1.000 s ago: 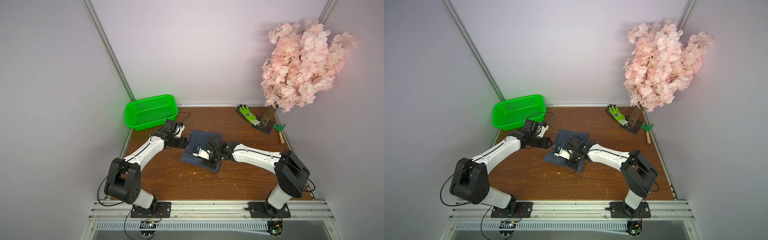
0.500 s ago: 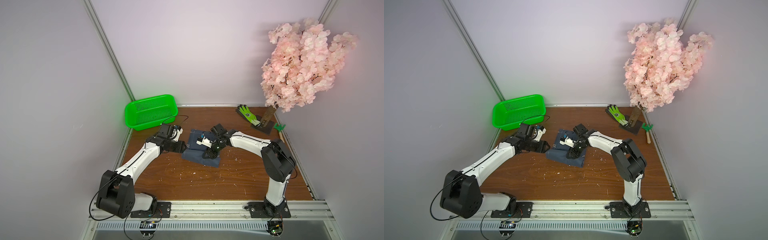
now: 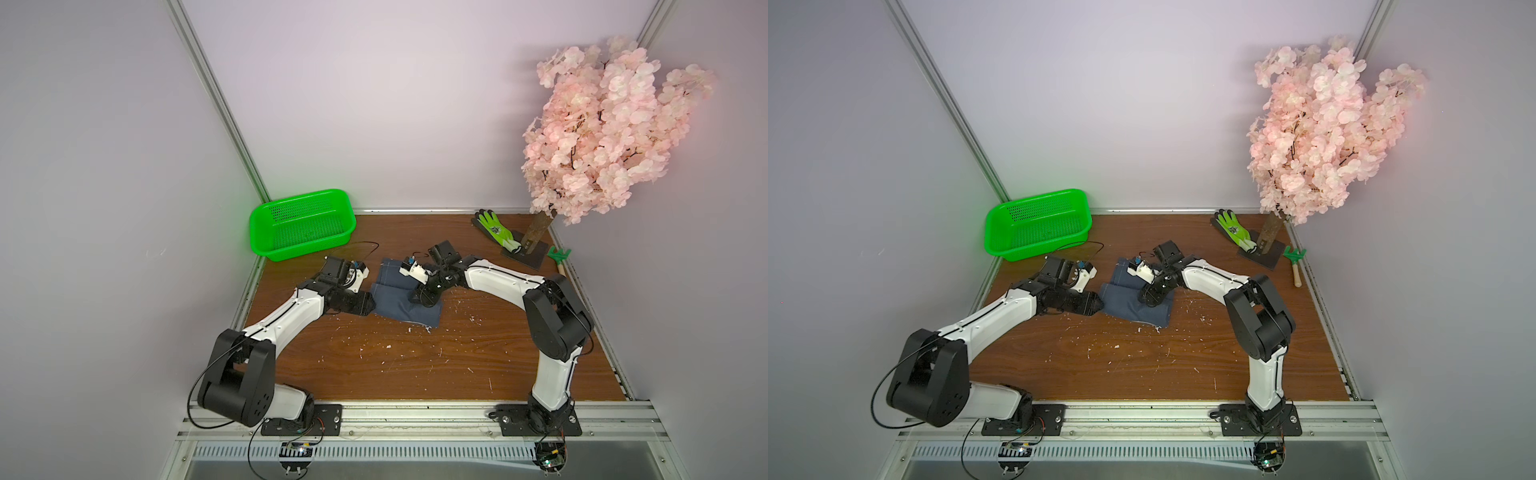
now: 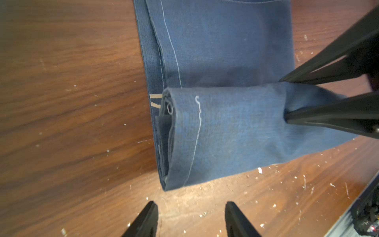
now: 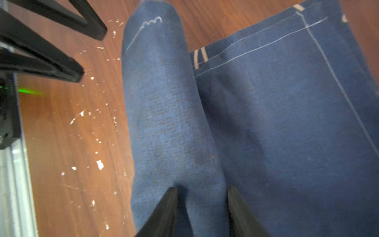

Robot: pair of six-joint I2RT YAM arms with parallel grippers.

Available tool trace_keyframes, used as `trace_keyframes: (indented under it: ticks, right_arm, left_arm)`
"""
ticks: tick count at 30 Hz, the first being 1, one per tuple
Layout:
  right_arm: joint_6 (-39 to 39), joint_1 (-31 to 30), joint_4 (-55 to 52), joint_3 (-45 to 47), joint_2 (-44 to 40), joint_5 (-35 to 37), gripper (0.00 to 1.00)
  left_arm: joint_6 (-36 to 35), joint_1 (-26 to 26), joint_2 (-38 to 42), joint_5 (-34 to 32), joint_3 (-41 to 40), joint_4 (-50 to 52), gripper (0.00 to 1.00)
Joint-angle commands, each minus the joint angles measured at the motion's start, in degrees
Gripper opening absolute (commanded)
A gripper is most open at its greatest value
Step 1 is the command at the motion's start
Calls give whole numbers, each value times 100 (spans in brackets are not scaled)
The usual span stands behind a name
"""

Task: Roll up the pillowcase
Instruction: Roll the pillowcase at the center of the board.

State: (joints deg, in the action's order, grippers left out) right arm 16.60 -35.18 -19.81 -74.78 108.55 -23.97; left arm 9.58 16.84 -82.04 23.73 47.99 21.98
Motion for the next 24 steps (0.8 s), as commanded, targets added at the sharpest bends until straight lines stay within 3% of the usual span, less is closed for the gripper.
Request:
trace_keyframes:
  ticks: [1, 10, 17, 24]
  right_arm:
    - [-47, -10, 303, 113, -247, 504, 44]
    - [-40, -101, 1045, 649, -611, 952, 46]
    - [17, -156, 1444, 1173, -1312, 1842, 49]
    - [-145, -191, 1248, 1954, -2084, 1830, 49]
  left_arm:
    - [-47, -40, -227, -4, 205, -441, 57]
    - [0, -74, -971, -75, 436, -724, 56]
    - [-85, -93, -1259, -294, 329, -616, 54]
    - [-37, -137, -1483, -256, 419, -572, 49]
